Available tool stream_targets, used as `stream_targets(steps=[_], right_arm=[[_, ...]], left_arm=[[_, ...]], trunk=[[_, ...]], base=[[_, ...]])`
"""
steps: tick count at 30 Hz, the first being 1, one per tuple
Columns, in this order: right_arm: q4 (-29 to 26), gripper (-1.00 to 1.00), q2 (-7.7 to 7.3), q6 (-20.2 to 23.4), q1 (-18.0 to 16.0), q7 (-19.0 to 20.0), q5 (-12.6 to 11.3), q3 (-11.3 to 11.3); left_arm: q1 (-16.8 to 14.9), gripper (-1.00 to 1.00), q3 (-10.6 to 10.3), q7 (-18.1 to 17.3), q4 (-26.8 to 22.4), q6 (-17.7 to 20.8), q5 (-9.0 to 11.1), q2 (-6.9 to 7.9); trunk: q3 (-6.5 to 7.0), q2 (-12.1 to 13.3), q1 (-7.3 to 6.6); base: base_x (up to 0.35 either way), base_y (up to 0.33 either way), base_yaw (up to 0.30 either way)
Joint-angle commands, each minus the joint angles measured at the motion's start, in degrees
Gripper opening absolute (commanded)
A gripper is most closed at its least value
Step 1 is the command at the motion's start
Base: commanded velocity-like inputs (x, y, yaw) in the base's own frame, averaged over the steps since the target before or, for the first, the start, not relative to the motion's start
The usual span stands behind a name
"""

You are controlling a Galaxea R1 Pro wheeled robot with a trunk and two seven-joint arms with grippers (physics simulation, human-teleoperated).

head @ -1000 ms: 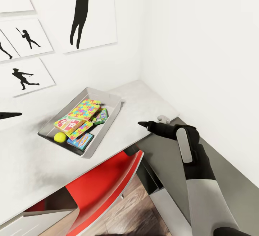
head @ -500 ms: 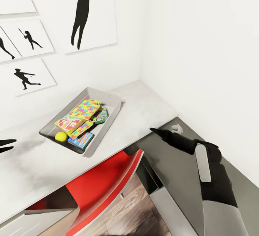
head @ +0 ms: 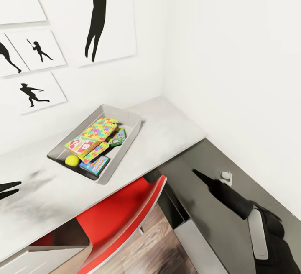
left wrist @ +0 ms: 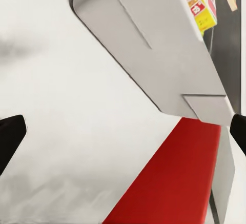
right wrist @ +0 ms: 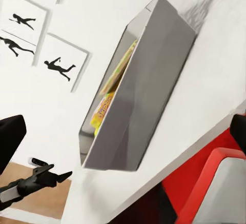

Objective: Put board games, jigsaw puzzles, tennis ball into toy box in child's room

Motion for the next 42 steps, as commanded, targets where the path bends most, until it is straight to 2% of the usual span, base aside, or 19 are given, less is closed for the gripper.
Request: stream_targets(steps=[1,6,12,19,42], right_arm=[[0.0,1.00,0.06,-0.1,0.3,0.9,-0.1,-0.3],[-1.3,1.00,0.02,-1.3,1.5,4.6,-0.1,-1.5],[-1.5,1.00,0.09,-1.8,1.8,5.7,-0.1,-3.9],[-1.5,1.00,0.32,-2.0,1.9,5.7,-0.1,-4.2],[-1.3,1.00,0.20,-1.9,1.9,5.9,-0.1,-4.3]], left_arm=[[-0.1,1.00,0.4,-0.3,0.1,0.5,-0.6,0.17],[-0.1,1.00,0.4,-0.3,0.3,0.4,0.2,0.55],[-0.1,1.00,0.6,-0.3,0.3,0.4,0.9,0.73],[-0.1,1.00,0.8,-0.3,0.3,0.4,1.6,0.86],[-0.1,1.00,0.8,-0.3,0.3,0.4,1.7,0.77]], trunk=[[0.01,-0.1,0.04],[0.47,-0.1,0.04],[1.04,-0.1,0.04],[1.42,-0.1,0.04],[1.73,-0.1,0.04]], base=[[0.000,0.000,0.000],[0.000,0.000,0.000],[0.000,0.106,0.000],[0.000,0.076,0.000],[-0.079,0.004,-0.076]])
